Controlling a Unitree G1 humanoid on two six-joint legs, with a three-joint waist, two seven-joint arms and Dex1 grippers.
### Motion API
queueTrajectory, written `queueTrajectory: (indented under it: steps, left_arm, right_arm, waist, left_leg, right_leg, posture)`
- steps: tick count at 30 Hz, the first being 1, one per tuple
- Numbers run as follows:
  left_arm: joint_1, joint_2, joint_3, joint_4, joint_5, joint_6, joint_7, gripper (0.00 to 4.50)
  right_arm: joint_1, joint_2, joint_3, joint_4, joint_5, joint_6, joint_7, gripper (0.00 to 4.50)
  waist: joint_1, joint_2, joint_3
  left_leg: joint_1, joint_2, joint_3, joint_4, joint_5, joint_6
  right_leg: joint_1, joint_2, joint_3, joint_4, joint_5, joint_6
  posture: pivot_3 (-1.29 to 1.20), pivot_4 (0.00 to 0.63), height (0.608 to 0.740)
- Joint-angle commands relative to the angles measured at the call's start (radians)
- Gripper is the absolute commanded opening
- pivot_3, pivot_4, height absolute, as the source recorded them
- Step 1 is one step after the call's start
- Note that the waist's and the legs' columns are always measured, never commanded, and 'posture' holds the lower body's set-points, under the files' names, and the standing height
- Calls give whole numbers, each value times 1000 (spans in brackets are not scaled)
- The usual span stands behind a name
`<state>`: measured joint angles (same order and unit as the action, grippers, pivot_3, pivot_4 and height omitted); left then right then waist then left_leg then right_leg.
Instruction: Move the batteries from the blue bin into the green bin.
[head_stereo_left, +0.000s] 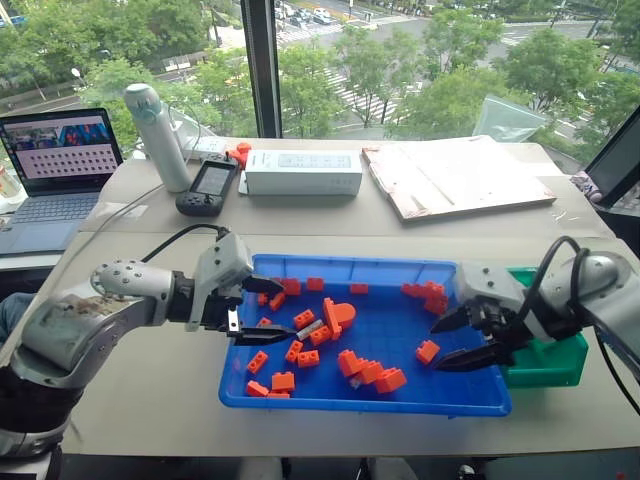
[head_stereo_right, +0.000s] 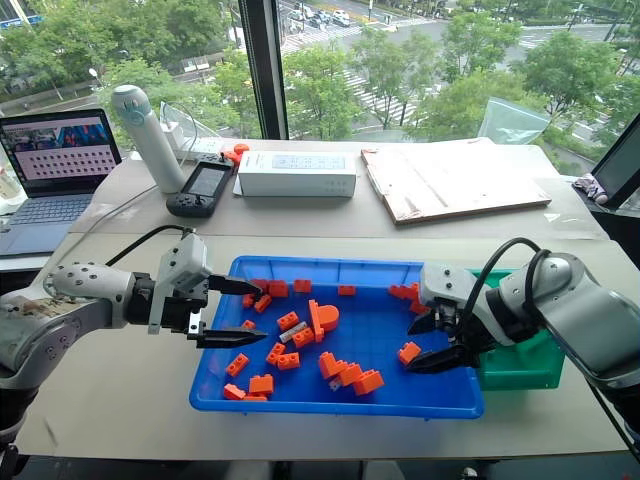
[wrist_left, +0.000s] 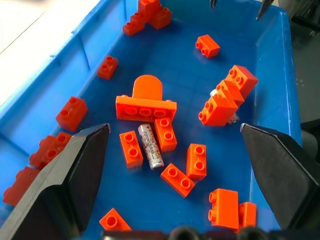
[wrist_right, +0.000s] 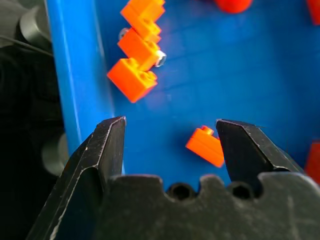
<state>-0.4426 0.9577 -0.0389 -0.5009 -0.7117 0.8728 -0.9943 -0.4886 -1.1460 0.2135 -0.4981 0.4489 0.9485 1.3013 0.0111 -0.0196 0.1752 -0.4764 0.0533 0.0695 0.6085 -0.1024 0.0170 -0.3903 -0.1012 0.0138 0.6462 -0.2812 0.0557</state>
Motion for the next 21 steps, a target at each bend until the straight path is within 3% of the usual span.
queueTrajectory:
  steps: [1, 12, 15, 21]
  left_arm:
    - [29, 20, 48, -60, -18, 10, 10, 4500]
    - [55, 19, 92, -87, -24, 28, 47, 4500]
    - [49, 16, 91, -85, -27, 33, 52, 4500]
    - [36, 16, 81, -74, -31, 30, 51, 4500]
  right_arm:
    - [-2, 64, 50, -46, 6, 53, -72, 3377]
    - [22, 123, 211, -107, -136, -64, -169, 3377]
    - [6, 153, 225, -84, -180, -97, -198, 2633]
    - [-4, 157, 220, -68, -203, -124, -185, 612]
  waist:
    - [-1, -1, 0]
    - [1, -1, 0]
    - [1, -1, 0]
    - [2, -1, 0]
  left_leg:
    - [0, 0, 0, 0, 0, 0]
    - [0, 0, 0, 0, 0, 0]
    - [0, 0, 0, 0, 0, 0]
    - [0, 0, 0, 1, 0, 0]
  right_leg:
    - [0, 0, 0, 0, 0, -1]
    - [1, 1, 0, 1, 1, 2]
    - [0, 1, -1, 1, 1, 3]
    - [0, 1, -1, 1, 2, 3]
  posture:
    - [0, 150, 740]
    - [0, 150, 740]
    - [0, 150, 740]
    - [0, 150, 740]
